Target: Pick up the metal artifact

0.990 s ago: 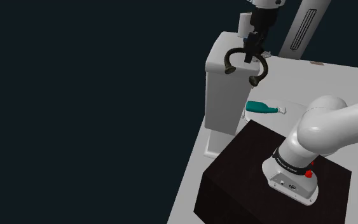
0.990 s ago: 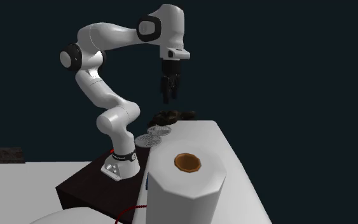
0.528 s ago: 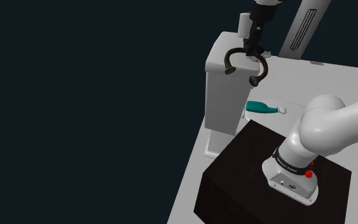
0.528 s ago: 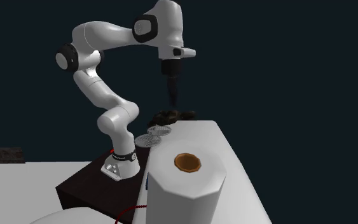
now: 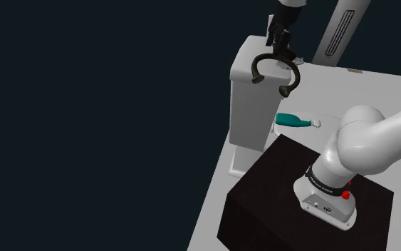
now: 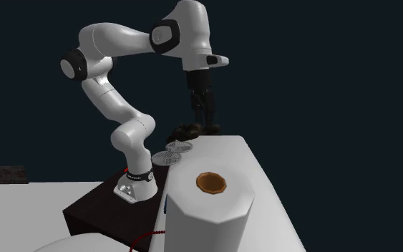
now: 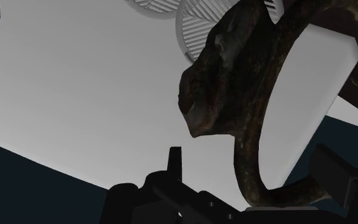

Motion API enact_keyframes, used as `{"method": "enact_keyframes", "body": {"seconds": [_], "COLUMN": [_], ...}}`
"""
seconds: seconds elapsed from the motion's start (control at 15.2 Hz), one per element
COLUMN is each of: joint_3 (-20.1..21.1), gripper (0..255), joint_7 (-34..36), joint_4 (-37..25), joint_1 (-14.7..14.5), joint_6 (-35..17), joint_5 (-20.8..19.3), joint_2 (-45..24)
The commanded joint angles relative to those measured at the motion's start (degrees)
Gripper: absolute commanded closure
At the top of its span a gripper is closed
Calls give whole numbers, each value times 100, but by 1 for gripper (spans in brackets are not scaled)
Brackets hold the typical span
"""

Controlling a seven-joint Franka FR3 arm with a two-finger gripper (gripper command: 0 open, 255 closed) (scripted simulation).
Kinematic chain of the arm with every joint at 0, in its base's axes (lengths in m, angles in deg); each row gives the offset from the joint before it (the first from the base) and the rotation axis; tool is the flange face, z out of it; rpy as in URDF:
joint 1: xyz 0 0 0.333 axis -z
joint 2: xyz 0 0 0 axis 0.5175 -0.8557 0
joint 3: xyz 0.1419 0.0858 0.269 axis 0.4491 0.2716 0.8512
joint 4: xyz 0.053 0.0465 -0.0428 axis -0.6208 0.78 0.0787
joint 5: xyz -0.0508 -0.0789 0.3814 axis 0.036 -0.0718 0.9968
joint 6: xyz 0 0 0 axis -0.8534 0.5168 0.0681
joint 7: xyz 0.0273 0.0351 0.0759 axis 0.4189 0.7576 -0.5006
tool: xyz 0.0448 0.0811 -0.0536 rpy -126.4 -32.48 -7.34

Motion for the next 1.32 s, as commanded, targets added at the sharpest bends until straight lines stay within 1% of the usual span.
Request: {"method": "enact_keyframes", "body": {"seconds": [0.0,0.13,0.26,0.33,0.92,1.25], "joint_3": [-31,-58,-58,-53,-58,-15], "gripper": [0,0,0,255,255,255], "joint_7": [-7,18,18,25,18,-25], "joint_4": [157,378,378,389,378,-57], "joint_1": [4,18,18,18,18,-20], "joint_6": [-151,-334,-334,-338,-334,22], "joint_5": [-26,-57,-57,-56,-57,-4], "joint_2": [15,52,52,58,52,-26]}}
